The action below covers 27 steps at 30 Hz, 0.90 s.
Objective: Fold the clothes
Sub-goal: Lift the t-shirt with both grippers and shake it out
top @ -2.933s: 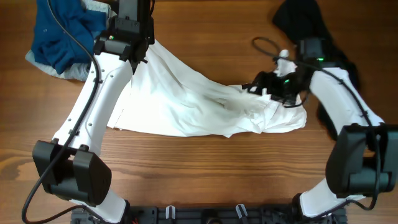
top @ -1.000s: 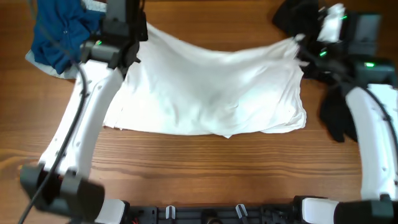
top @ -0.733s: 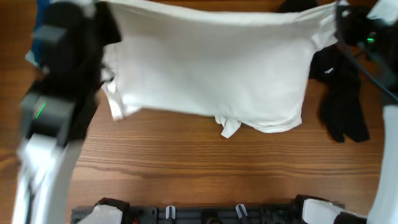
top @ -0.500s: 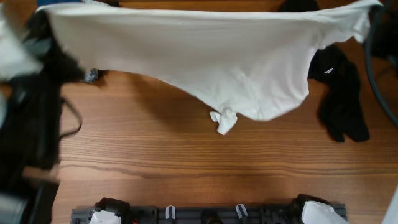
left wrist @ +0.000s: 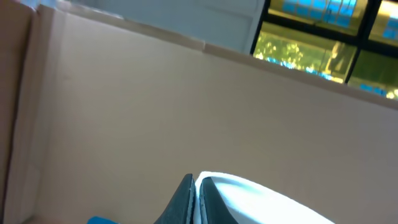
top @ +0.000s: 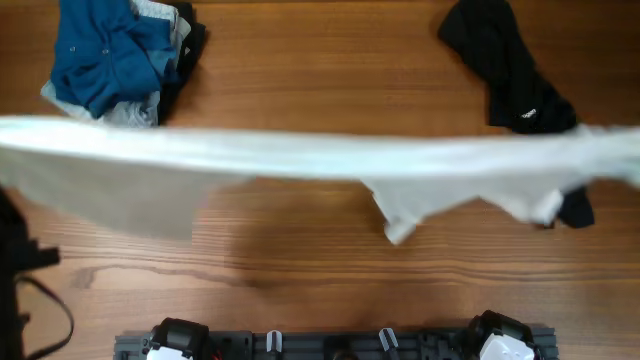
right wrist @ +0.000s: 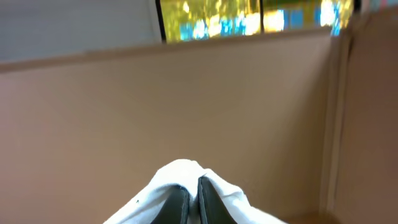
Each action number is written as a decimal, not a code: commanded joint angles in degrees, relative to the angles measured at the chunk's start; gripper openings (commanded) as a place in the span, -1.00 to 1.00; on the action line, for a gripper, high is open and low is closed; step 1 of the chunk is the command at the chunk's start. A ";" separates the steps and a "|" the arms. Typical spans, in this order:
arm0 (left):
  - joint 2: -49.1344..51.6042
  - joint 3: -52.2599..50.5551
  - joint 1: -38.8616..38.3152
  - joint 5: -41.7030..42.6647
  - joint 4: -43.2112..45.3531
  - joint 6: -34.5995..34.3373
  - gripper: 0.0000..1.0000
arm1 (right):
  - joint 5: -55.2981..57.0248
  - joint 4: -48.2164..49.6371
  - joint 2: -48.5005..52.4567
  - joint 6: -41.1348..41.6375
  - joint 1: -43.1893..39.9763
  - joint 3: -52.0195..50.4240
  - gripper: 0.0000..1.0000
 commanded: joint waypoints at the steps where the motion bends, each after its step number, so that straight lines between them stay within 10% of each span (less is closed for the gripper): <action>1: -1.33 0.52 0.20 -4.83 0.22 2.34 -0.92 | 3.15 0.11 1.53 -1.88 -0.48 0.26 -0.92; 27: 31.28 0.52 7.78 -12.57 -2.21 1.11 -0.92 | -4.26 -1.97 50.82 -6.62 7.34 0.24 -0.92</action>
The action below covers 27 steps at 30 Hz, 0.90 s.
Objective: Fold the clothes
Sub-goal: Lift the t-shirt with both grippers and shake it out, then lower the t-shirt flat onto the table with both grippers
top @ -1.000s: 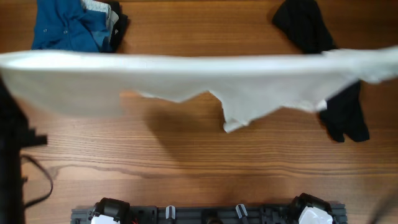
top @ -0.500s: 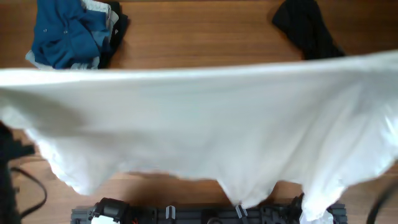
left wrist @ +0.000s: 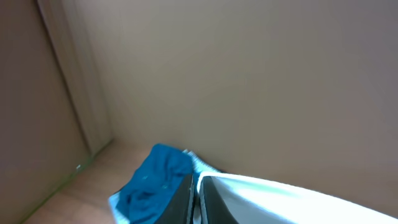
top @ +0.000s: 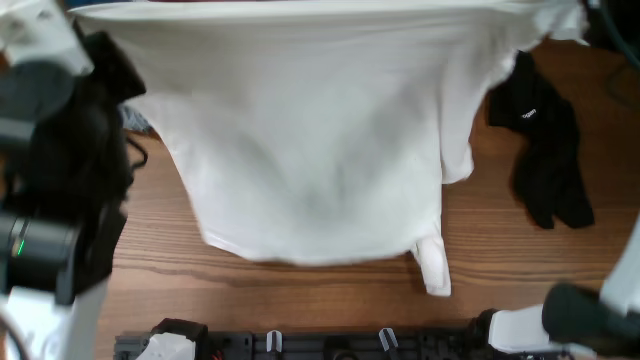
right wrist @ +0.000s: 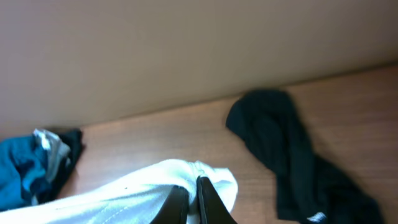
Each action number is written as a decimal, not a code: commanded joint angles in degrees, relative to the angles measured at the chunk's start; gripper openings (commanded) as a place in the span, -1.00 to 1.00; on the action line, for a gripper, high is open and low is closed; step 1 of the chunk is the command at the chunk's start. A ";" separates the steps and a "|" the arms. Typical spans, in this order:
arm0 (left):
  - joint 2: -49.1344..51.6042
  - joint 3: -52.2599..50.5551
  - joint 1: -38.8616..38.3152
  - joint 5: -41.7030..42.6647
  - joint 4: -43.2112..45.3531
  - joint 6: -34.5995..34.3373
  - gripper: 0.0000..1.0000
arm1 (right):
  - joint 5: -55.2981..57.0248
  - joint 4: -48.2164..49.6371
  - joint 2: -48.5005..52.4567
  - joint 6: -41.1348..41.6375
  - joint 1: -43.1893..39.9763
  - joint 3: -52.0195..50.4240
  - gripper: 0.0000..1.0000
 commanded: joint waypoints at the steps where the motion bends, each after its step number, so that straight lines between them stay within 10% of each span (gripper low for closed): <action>1: 6.69 0.48 6.19 0.57 0.90 -1.16 -0.92 | 5.40 2.71 7.34 -1.11 1.92 0.04 -0.92; 15: 34.05 0.48 14.16 9.11 12.94 -1.11 -0.92 | 5.77 18.97 25.05 0.33 4.55 0.04 -0.91; 27: 35.74 0.48 14.16 9.29 11.58 -1.14 -0.92 | 0.63 14.62 25.42 0.13 7.17 0.04 -0.91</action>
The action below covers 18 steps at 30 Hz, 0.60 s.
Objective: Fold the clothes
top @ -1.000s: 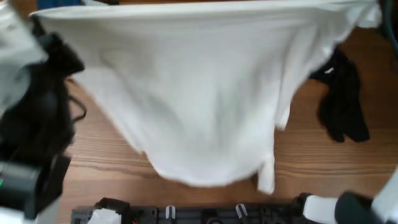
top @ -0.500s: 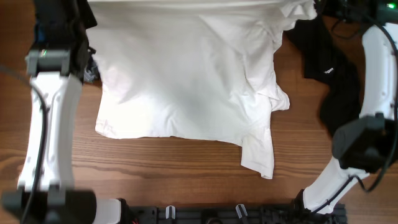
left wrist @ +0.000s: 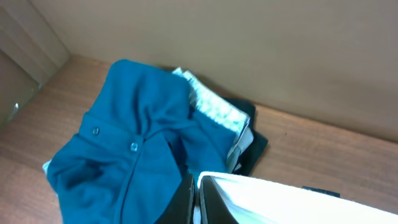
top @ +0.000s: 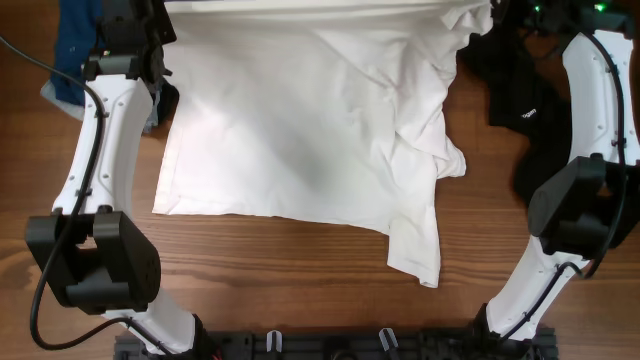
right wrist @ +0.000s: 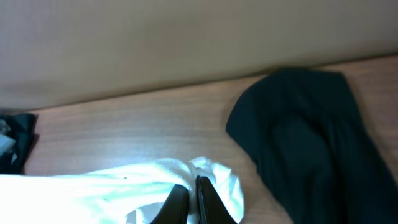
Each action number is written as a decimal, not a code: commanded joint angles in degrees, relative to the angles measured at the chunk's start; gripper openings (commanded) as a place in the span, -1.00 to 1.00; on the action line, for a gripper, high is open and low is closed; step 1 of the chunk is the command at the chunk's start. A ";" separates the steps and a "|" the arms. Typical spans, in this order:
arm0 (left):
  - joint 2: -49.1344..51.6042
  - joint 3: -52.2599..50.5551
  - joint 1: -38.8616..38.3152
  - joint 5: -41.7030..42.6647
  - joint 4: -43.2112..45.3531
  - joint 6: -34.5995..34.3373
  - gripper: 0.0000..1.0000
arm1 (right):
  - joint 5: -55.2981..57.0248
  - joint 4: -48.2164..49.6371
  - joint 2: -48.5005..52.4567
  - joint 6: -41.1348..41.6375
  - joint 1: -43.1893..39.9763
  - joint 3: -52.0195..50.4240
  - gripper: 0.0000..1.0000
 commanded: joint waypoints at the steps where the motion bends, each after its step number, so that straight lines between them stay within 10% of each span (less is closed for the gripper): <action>1: -1.79 0.52 1.88 -3.34 -3.26 -0.74 -0.92 | -0.76 -3.30 0.07 0.42 0.83 0.11 -0.92; 18: -18.25 0.52 0.59 0.28 -10.14 -0.74 -0.92 | -1.09 -12.33 -18.25 -0.68 -0.48 0.13 -0.92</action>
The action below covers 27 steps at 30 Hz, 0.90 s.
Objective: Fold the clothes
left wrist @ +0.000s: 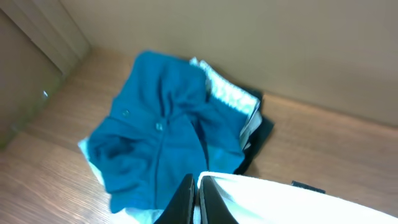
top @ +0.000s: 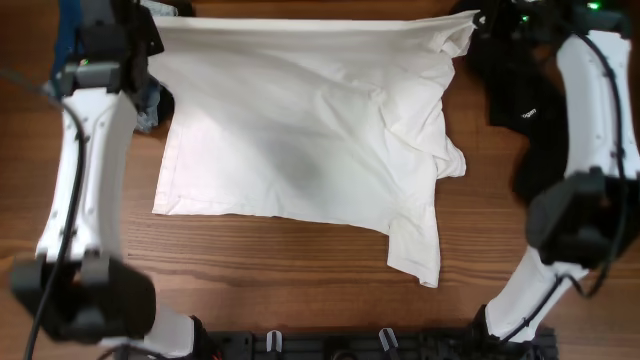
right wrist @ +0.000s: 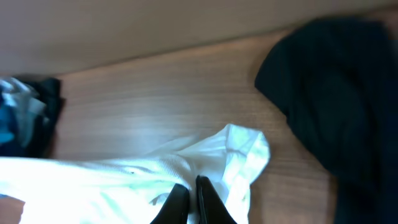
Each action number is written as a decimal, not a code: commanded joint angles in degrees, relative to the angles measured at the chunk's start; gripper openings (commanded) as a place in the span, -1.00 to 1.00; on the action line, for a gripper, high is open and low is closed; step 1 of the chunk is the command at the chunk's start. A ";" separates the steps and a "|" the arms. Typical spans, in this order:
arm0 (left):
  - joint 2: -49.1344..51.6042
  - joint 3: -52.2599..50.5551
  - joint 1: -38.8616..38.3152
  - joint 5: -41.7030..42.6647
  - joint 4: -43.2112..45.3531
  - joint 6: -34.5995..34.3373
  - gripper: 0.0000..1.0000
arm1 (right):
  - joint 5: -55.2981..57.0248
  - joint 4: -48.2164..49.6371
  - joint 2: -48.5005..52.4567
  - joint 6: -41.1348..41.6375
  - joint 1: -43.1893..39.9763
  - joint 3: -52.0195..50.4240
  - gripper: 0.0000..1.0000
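Note:
A white T-shirt (top: pixel 300 120) lies spread over the middle of the wooden table, its far edge stretched straight between my two grippers. At the far left corner my left gripper (top: pixel 152 22) is shut on the shirt's edge (left wrist: pixel 261 199); its black fingers (left wrist: pixel 186 199) pinch the cloth. My right gripper (top: pixel 470 20) is shut on the far right corner (right wrist: pixel 236 149), fingers (right wrist: pixel 177 202) closed on bunched cloth. One sleeve (top: pixel 415 245) trails toward the near right.
A blue shirt on a pile of clothes (top: pixel 75 40) (left wrist: pixel 155 130) sits at the far left, just beyond the left gripper. A black garment (top: pixel 520 90) (right wrist: pixel 329 81) lies at the far right. Bare wood (top: pixel 300 280) runs along the near side.
Both grippers sit a little lower and farther back, still holding the far corners. The shirt lies flatter and its far edge now runs straighter. The near part has not shifted.
The shirt first hung high as a stretched band between both shut grippers. Then it was carried toward the far side, draping down onto the table. After that most of it lay on the wood, and now it lies spread with the far edge taut.

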 commanded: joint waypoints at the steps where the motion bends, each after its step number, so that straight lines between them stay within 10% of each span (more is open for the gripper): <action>1: -11.58 0.55 -1.01 -0.02 -1.14 -0.74 -0.92 | 0.76 -1.60 -14.29 -0.35 -2.73 0.76 -0.91; 27: -48.11 0.55 -4.28 -3.56 -1.25 1.49 -0.92 | 15.50 -4.44 -62.93 0.81 -15.69 0.79 -0.92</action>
